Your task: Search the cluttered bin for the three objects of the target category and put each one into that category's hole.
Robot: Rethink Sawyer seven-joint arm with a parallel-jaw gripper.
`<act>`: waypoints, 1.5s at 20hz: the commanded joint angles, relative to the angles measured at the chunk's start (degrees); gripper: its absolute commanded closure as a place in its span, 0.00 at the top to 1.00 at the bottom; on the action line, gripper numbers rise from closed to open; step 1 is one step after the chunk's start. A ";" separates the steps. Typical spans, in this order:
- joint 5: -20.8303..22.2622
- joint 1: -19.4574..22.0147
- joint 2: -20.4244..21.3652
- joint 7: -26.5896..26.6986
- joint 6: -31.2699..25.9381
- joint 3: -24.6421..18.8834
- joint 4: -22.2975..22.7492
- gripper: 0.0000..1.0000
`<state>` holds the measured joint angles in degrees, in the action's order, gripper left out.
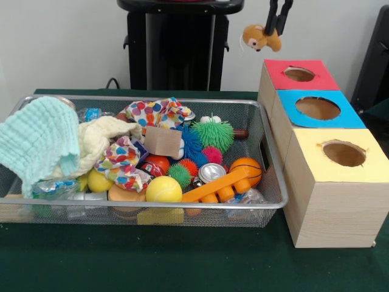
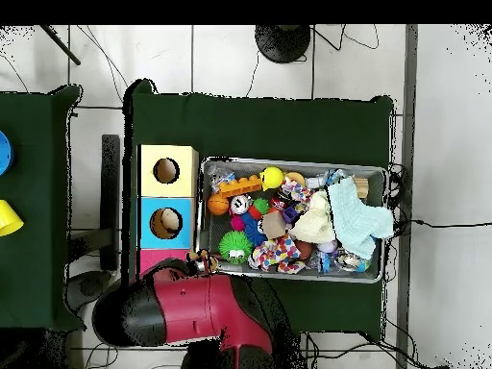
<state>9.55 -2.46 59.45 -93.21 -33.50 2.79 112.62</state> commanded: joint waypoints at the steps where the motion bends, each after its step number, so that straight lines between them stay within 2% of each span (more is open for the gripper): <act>1: -1.43 4.52 3.33 -2.58 6.31 -4.93 6.16 0.00; 4: -1.47 2.00 4.17 -5.23 7.72 -5.08 8.47 0.00; 7: -2.82 2.29 3.71 -4.42 7.93 -7.62 10.12 0.00; 9: -2.76 1.66 3.60 -4.92 7.50 -7.59 10.02 0.00; 18: 0.42 -6.18 0.86 -11.59 8.05 -2.10 6.72 0.00; 23: 1.43 -9.58 -1.80 -13.12 9.45 0.80 5.11 0.00; 30: -2.00 -8.25 -4.02 -12.00 12.00 -0.52 5.99 0.00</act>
<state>8.93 -12.49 59.33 -93.21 -25.88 2.48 117.61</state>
